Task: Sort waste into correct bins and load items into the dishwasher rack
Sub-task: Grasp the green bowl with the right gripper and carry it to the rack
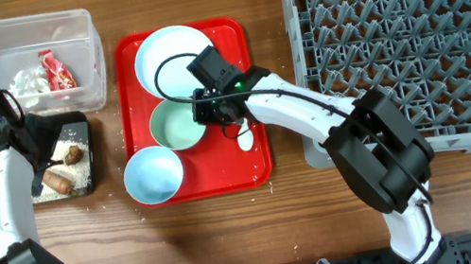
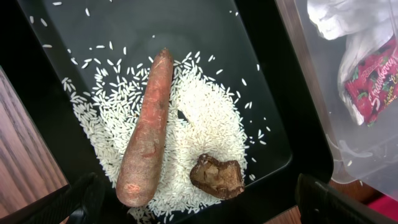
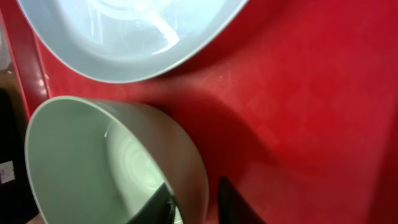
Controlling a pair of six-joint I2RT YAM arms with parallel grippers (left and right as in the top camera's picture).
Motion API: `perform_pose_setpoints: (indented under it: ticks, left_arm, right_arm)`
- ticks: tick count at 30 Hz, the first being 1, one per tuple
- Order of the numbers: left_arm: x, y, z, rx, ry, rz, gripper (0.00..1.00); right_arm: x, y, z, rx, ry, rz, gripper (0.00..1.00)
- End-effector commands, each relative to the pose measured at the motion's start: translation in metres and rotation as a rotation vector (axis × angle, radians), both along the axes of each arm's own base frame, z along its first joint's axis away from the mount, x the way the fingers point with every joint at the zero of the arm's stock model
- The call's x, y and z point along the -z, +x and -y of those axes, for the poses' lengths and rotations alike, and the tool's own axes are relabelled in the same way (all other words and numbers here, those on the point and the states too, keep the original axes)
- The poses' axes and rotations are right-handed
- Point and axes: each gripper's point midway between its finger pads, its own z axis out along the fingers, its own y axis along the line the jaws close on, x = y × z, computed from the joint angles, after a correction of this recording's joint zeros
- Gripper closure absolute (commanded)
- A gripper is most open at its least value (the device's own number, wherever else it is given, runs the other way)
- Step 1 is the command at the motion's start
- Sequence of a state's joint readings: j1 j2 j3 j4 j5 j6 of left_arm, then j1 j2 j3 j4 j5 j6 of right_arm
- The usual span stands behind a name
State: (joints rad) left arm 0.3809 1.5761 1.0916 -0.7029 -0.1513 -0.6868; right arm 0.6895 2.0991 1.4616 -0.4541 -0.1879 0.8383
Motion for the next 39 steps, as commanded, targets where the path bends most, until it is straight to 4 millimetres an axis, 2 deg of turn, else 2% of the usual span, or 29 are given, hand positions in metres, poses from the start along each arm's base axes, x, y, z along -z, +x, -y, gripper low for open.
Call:
perform_pose_setpoints:
  ticks: [1, 4, 7, 9, 12, 13, 15, 17, 19, 20, 21, 24, 26, 28, 29, 32, 33, 34, 36, 39]
  left_arm:
    - [-0.007, 0.003, -0.002, -0.004, 0.004, 0.022, 0.0]
    - [-0.007, 0.003, -0.002, -0.004, 0.004, 0.022, 0.0]
    - [-0.007, 0.003, -0.002, -0.004, 0.004, 0.022, 0.0]
    - [-0.007, 0.003, -0.002, -0.004, 0.004, 0.022, 0.0]
    - [-0.007, 0.003, -0.002, -0.004, 0.004, 0.022, 0.0]
    - [-0.007, 0.003, -0.002, -0.004, 0.004, 0.022, 0.0]
    - [-0.007, 0.003, -0.002, -0.004, 0.004, 0.022, 0.0]
    - [-0.007, 0.003, -0.002, -0.004, 0.004, 0.022, 0.0]
    - [-0.007, 0.003, -0.002, -0.004, 0.004, 0.022, 0.0]
    - [-0.007, 0.003, -0.002, -0.004, 0.004, 0.022, 0.0]
    - [-0.007, 0.003, -0.002, -0.004, 0.004, 0.022, 0.0]
    - [-0.007, 0.003, -0.002, -0.004, 0.004, 0.022, 0.0]
    - [-0.007, 0.003, -0.002, -0.004, 0.004, 0.022, 0.0]
    - [-0.007, 0.003, -0.002, -0.004, 0.004, 0.022, 0.0]
    - [-0.007, 0.003, -0.002, -0.004, 0.004, 0.022, 0.0]
    - [-0.007, 0.003, -0.002, -0.004, 0.003, 0.022, 0.0]
    - [-0.007, 0.003, -0.002, -0.004, 0.004, 0.022, 0.0]
    - [-0.007, 0.003, -0.002, -0.004, 0.004, 0.022, 0.0]
    - [-0.007, 0.003, -0.002, -0.004, 0.004, 0.022, 0.0]
    - [-0.007, 0.003, -0.002, -0.004, 0.004, 0.022, 0.0]
  right_arm:
    - [0.006, -0.005, -0.003, -0.012, 0.009, -0.025, 0.96]
    - [0.005, -0.011, -0.006, -0.033, 0.03, -0.05, 0.96]
    - [-0.007, -0.012, -0.007, -0.067, 0.069, -0.056, 0.96]
    - [-0.026, -0.009, -0.001, -0.101, 0.081, -0.018, 0.96]
    - [-0.079, 0.005, 0.022, -0.112, 0.066, 0.118, 0.96]
    - [-0.113, 0.018, 0.048, -0.053, 0.008, 0.228, 0.96]
    - [-0.182, 0.04, 0.121, 0.173, -0.176, 0.456, 0.96]
    - [-0.236, 0.046, 0.191, 0.401, -0.357, 0.629, 0.96]
    - [-0.279, 0.04, 0.25, 0.6, -0.541, 0.761, 0.96]
    - [-0.296, 0.035, 0.28, 0.71, -0.649, 0.808, 0.96]
    - [-0.305, 0.033, 0.3, 0.769, -0.761, 0.837, 0.96]
    - [-0.309, 0.048, 0.321, 0.768, -0.954, 0.852, 0.96]
    - [-0.307, 0.074, 0.334, 0.728, -1.133, 0.854, 0.96]
    - [-0.298, 0.105, 0.338, 0.628, -1.272, 0.846, 0.96]
    - [-0.289, 0.122, 0.338, 0.569, -1.346, 0.839, 0.96]
    - [-0.261, 0.154, 0.339, 0.446, -1.491, 0.809, 0.96]
    - [-0.249, 0.162, 0.34, 0.433, -1.512, 0.802, 0.96]
    - [-0.226, 0.173, 0.341, 0.415, -1.532, 0.788, 0.96]
    - [-0.189, 0.187, 0.341, 0.324, -1.547, 0.757, 0.96]
    - [-0.155, 0.196, 0.347, 0.269, -1.559, 0.715, 0.96]
